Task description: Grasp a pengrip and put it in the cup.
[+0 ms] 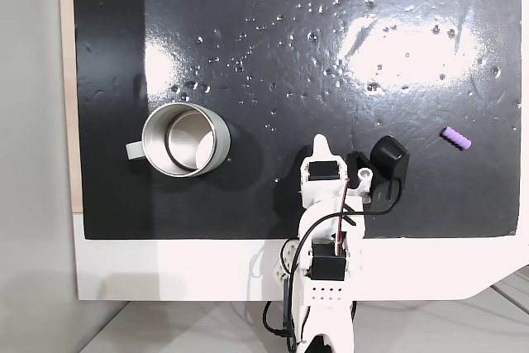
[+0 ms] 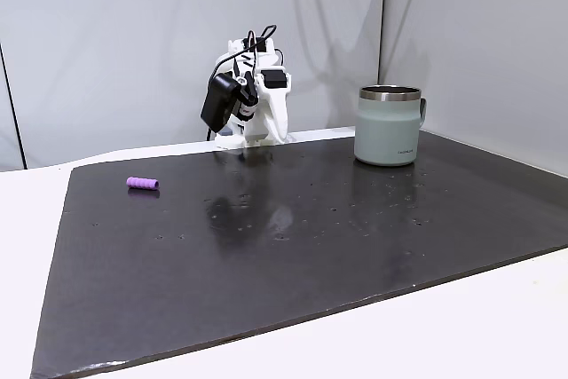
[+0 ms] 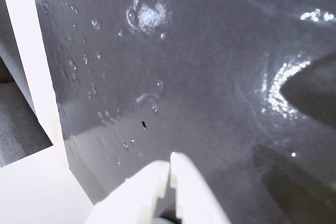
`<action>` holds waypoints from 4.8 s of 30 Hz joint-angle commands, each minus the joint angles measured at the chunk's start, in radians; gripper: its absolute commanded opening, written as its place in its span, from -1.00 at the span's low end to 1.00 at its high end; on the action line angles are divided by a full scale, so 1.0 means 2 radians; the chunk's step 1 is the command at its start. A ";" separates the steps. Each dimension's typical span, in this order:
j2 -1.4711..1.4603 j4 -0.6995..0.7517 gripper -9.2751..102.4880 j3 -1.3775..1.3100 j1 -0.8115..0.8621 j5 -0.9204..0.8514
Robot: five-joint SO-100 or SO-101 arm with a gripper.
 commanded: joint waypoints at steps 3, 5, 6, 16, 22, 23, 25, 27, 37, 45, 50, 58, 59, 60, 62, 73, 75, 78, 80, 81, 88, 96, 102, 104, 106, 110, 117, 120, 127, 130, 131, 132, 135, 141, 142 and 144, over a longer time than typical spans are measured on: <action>0.004 -0.015 -0.84 -0.003 -0.016 -0.035; 0.004 -0.015 -0.84 -0.003 -0.016 -0.034; 0.004 -0.015 -0.84 -0.003 -0.016 -0.033; -0.018 0.013 -0.83 -0.061 0.014 -0.041; -0.209 0.038 -0.83 -0.224 0.072 -0.035; -0.224 0.041 -0.83 -0.244 0.079 -0.036; -0.251 0.050 -0.83 -0.283 0.092 -0.041; -0.284 0.064 -0.83 -0.324 0.111 -0.044; -0.518 0.100 -0.77 -0.540 0.265 -0.091; -0.729 0.105 -0.68 -0.692 0.348 -0.139; -0.817 0.130 -0.47 -0.760 0.370 -0.176; -0.900 0.137 -0.35 -0.783 0.390 -0.211; -0.911 0.135 -0.35 -0.783 0.393 -0.212; -0.920 0.133 -0.34 -0.784 0.394 -0.213; -0.940 0.131 -0.34 -0.786 0.397 -0.216; -1.006 0.117 -0.34 -0.794 0.401 -0.222; -1.015 0.114 -0.34 -0.794 0.403 -0.223; -1.027 0.110 -0.35 -0.794 0.405 -0.226; -1.035 0.108 -0.35 -0.795 0.406 -0.228; -1.039 0.108 -0.36 -0.796 0.406 -0.229; -1.055 0.108 -0.52 -0.797 0.407 -0.231; -1.058 0.107 -0.77 -0.799 0.407 -0.230; -1.054 0.155 -0.82 -0.847 0.399 -0.210; -1.043 0.180 -0.82 -0.873 0.388 -0.195; -1.028 0.203 -0.83 -0.893 0.374 -0.181; -0.984 0.234 -0.83 -0.897 0.338 -0.159; -0.895 0.293 -0.83 -0.893 0.246 -0.103; -0.859 0.317 -0.83 -0.892 0.197 -0.075; -0.790 0.360 -0.83 -0.897 0.051 -0.018; -0.771 0.370 -0.83 -0.897 -0.011 0.002; -0.767 0.374 -0.83 -0.897 -0.031 0.008; -0.762 0.376 -0.83 -0.897 -0.051 0.015; -0.755 0.379 -0.83 -0.897 -0.118 0.030; -0.758 0.380 -0.83 -0.923 -0.242 0.058; -0.761 0.381 -0.83 -0.928 -0.259 0.060; -0.768 0.381 -0.83 -0.936 -0.288 0.065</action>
